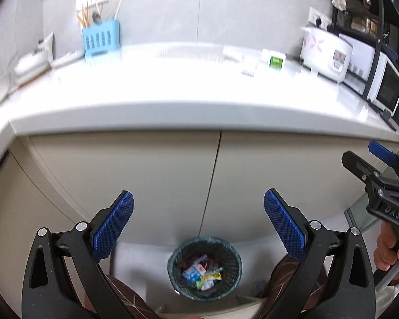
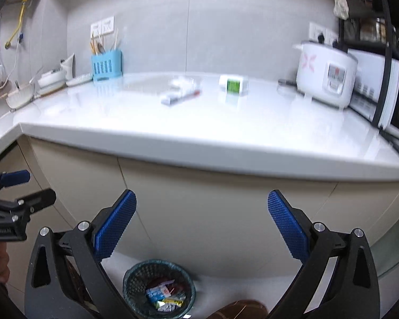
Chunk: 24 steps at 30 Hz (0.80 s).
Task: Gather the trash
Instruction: 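Raise both open tools back up toward the counter, then grasp the white ointment tube with the left tool while the right tool grasps the white pill bottle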
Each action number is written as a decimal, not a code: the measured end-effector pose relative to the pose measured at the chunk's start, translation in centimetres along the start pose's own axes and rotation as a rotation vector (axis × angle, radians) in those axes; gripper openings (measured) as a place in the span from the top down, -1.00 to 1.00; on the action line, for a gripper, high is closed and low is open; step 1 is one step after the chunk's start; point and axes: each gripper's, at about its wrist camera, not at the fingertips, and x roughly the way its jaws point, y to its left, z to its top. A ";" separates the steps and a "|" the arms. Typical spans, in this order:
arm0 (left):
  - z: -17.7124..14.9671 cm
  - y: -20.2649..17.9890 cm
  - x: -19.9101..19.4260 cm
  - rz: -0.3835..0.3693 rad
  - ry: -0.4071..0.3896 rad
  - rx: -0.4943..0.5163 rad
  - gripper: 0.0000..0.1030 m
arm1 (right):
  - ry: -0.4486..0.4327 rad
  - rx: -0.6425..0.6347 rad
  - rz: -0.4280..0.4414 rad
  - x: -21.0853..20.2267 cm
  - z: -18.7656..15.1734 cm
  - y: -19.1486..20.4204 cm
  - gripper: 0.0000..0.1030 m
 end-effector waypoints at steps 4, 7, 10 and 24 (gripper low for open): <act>4.1 -0.9 -1.6 0.012 -0.037 0.021 -0.88 | -0.029 -0.006 0.003 -0.5 3.7 -0.9 -0.85; 7.2 -1.6 -1.6 0.007 -0.040 0.033 -0.88 | -0.025 -0.016 -0.006 -0.1 6.4 -1.8 -0.85; 10.1 -2.7 -1.1 0.010 -0.041 0.059 -0.88 | 0.019 -0.013 -0.047 1.2 9.0 -3.0 -0.85; 19.2 -7.1 8.3 0.007 0.043 0.142 -0.88 | 0.174 0.039 0.031 13.7 17.4 -9.1 -0.85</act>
